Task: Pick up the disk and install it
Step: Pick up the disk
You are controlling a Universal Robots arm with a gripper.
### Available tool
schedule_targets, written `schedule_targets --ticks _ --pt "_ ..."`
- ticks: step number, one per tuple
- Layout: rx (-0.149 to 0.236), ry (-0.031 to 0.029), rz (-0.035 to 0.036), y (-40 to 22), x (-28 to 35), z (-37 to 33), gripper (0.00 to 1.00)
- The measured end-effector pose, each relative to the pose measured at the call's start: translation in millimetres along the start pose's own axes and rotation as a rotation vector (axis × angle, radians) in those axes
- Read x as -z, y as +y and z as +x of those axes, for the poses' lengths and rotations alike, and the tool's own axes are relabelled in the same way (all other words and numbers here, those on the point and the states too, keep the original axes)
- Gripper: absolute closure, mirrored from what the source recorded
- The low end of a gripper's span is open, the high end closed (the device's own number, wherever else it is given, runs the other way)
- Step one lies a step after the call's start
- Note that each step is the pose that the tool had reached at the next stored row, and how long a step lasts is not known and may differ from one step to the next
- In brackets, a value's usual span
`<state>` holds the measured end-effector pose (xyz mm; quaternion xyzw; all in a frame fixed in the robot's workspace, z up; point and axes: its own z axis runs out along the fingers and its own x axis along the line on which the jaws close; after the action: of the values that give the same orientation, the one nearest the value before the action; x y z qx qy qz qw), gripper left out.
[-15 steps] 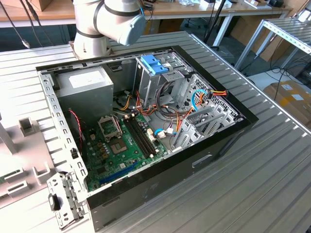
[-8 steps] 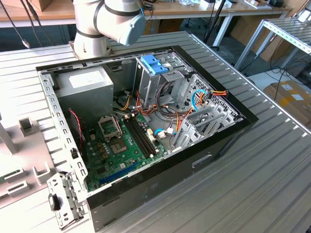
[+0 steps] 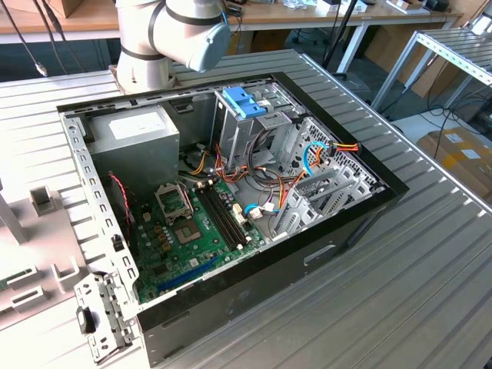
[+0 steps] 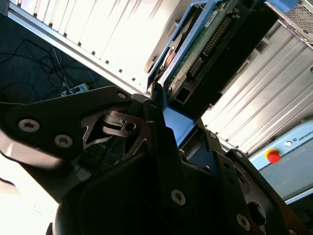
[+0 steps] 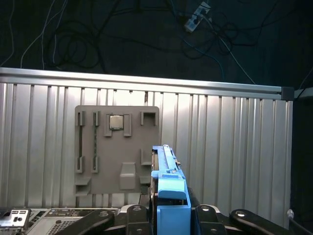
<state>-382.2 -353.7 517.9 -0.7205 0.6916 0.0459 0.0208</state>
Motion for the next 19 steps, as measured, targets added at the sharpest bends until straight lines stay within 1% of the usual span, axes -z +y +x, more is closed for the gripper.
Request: schedule_targets --ticks 9,19 --pt "0.0 -0.0001 0.0 -4.4 0.4 4.3 0.63" --pt "0.0 -0.0001 0.0001 -10.3 0.6 6.6 0.63"
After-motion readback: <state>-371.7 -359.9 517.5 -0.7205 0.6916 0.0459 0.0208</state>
